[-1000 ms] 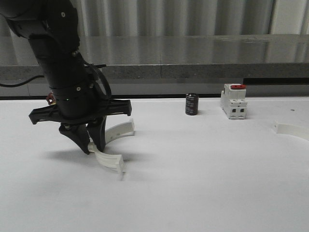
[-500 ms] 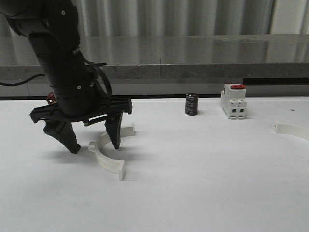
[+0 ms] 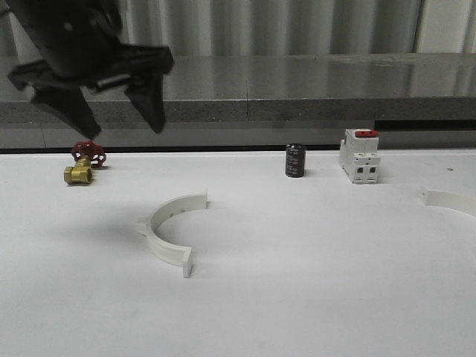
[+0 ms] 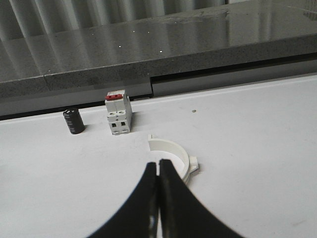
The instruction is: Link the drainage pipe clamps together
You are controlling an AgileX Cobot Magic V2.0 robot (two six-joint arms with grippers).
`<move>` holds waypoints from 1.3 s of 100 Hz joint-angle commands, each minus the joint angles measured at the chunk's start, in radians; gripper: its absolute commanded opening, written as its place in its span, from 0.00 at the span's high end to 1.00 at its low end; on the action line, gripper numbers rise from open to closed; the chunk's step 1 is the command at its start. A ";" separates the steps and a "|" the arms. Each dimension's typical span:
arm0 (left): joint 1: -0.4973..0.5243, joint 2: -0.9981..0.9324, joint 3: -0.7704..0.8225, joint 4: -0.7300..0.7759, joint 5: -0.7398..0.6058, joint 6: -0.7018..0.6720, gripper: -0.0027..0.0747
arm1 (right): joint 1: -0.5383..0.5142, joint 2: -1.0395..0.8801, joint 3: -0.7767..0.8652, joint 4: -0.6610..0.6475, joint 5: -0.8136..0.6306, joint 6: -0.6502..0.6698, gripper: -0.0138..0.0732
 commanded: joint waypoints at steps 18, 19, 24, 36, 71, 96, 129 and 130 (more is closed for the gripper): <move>0.174 -0.298 0.070 0.001 -0.054 0.091 0.22 | -0.006 -0.020 -0.014 -0.008 -0.082 -0.005 0.92; 0.179 -0.312 0.078 0.001 -0.054 0.094 0.22 | -0.006 -0.020 -0.014 -0.008 -0.082 -0.005 0.92; 0.216 -0.363 0.112 0.001 -0.064 0.094 0.22 | -0.006 -0.020 -0.014 -0.008 -0.082 -0.005 0.92; 0.284 -0.494 0.213 0.001 -0.106 0.116 0.22 | -0.006 -0.020 -0.014 -0.008 -0.082 -0.005 0.92; 0.316 -0.882 0.572 0.011 -0.250 0.121 0.22 | -0.006 -0.020 -0.014 -0.008 -0.082 -0.005 0.92; 0.316 -1.135 0.743 0.011 -0.246 0.121 0.23 | -0.006 -0.020 -0.014 -0.008 -0.082 -0.005 0.92; 0.316 -1.382 0.846 0.011 -0.172 0.121 0.41 | -0.006 -0.020 -0.014 -0.008 -0.082 -0.005 0.92; 0.316 -1.384 0.848 0.011 -0.169 0.121 0.42 | -0.006 -0.020 -0.014 -0.008 -0.082 -0.005 0.92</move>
